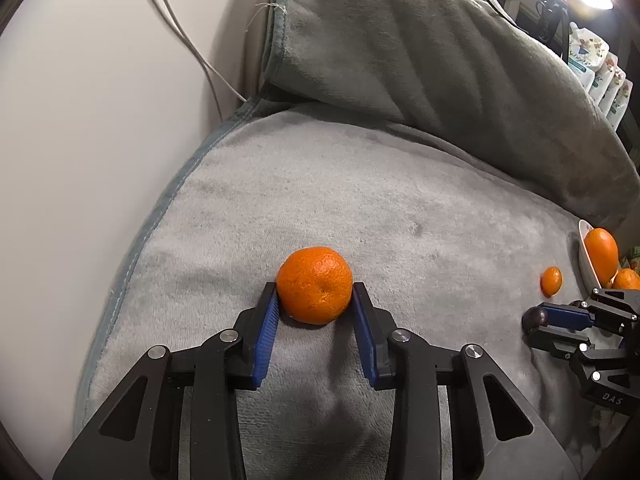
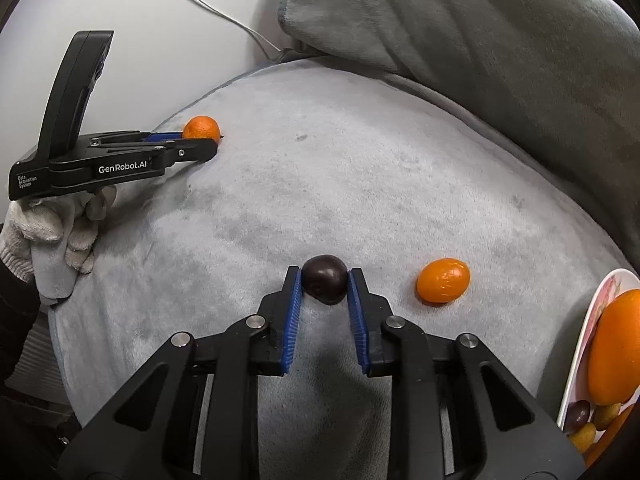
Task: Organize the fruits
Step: 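Grasp and lift the mandarin with the left tool while the right tool grasps the plum, then carry the mandarin with the left tool while the right tool carries the plum over the plate, then open both tools over the plate to release the mandarin and plum, then withdraw both tools from the plate toward the remaining fruit on the blanket, then move the left tool to the small kumquat while the right tool moves to a dark plum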
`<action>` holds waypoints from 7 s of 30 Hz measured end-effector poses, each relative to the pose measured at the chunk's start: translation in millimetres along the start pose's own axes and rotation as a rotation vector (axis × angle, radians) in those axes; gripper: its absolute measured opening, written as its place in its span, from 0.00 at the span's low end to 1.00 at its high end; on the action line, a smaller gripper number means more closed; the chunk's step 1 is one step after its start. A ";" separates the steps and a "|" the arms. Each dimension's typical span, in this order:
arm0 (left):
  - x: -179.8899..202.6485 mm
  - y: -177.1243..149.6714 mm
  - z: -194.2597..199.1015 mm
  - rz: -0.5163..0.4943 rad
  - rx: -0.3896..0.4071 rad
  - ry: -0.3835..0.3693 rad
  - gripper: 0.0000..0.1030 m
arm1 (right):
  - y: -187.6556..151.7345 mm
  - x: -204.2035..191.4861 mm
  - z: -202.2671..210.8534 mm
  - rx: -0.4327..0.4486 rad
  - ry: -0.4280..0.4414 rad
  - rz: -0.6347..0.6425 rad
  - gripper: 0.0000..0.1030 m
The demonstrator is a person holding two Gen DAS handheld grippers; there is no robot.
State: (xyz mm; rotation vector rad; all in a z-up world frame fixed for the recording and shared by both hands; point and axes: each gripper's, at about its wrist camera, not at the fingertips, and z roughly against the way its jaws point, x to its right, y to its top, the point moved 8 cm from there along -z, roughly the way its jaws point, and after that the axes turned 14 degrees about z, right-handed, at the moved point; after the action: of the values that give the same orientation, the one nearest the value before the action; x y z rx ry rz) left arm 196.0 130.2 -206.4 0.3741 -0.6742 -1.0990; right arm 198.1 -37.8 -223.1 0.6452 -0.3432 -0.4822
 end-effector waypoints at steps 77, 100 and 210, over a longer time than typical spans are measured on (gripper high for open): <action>264.2 -97.5 67.1 -0.324 -0.057 -0.433 0.32 | -114.8 155.3 193.6 0.221 -0.285 -0.352 0.23; 306.1 -116.6 44.9 -0.379 -0.116 -0.436 0.32 | -128.9 204.7 163.1 0.171 -0.212 -0.434 0.23; 191.6 -56.5 -10.6 -0.261 -0.173 -0.315 0.30 | -61.7 49.5 54.1 0.062 -0.056 -0.152 0.34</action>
State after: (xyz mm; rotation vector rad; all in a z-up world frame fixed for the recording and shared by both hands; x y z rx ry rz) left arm 219.0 -67.6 -187.6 0.1416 -0.8155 -1.4729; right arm 195.6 -133.3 -214.6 0.7223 -0.3650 -0.6383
